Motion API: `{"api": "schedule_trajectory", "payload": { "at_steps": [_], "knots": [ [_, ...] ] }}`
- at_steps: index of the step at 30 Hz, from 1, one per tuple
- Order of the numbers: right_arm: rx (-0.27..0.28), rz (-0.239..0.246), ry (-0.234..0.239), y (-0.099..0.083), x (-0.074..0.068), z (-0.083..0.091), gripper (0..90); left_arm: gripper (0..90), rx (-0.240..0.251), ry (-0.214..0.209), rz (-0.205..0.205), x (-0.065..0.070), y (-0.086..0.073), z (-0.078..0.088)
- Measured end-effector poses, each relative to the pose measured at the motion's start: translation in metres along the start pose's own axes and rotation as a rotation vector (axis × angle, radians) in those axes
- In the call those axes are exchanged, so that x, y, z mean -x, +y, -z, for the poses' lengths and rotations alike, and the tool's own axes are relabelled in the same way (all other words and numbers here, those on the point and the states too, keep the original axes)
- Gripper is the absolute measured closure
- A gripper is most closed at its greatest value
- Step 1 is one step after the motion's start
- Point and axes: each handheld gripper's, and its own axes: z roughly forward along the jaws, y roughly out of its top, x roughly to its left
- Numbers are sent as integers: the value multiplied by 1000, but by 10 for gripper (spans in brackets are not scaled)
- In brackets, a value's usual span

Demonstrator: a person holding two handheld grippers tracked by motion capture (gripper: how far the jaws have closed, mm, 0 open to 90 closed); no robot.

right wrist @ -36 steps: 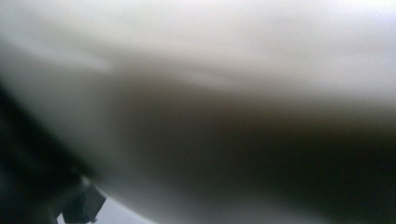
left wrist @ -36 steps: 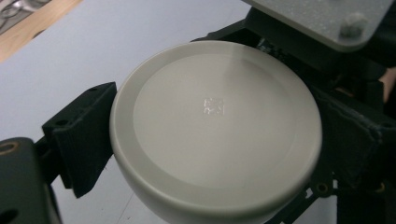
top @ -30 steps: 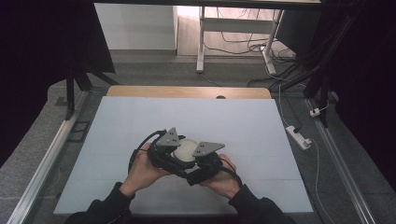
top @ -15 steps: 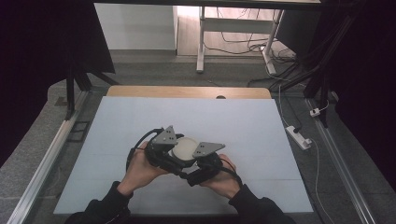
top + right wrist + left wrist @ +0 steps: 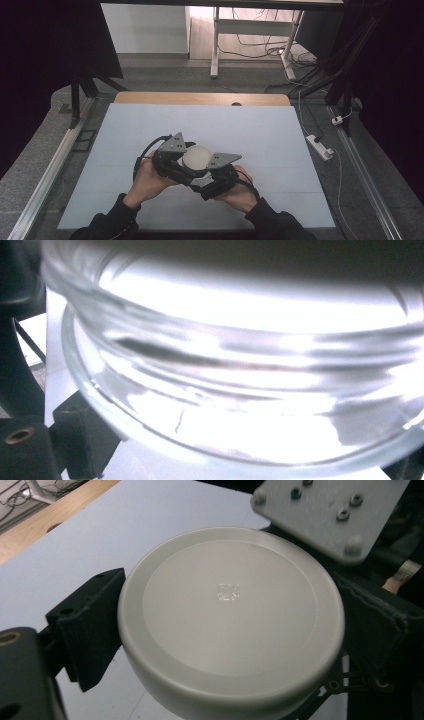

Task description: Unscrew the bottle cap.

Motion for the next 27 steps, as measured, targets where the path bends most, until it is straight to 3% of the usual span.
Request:
{"api": "schedule_trajectory", "payload": {
  "at_steps": [17, 27],
  "knots": [
    [3, -3, -6, -1, 2, 2, 70, 82, 11, 24, 27, -11, -5, 15],
    [8, -14, -36, -2, 10, 9, 70, 82, 22, 21, 9, -7, -8, 22]
  ]
}}
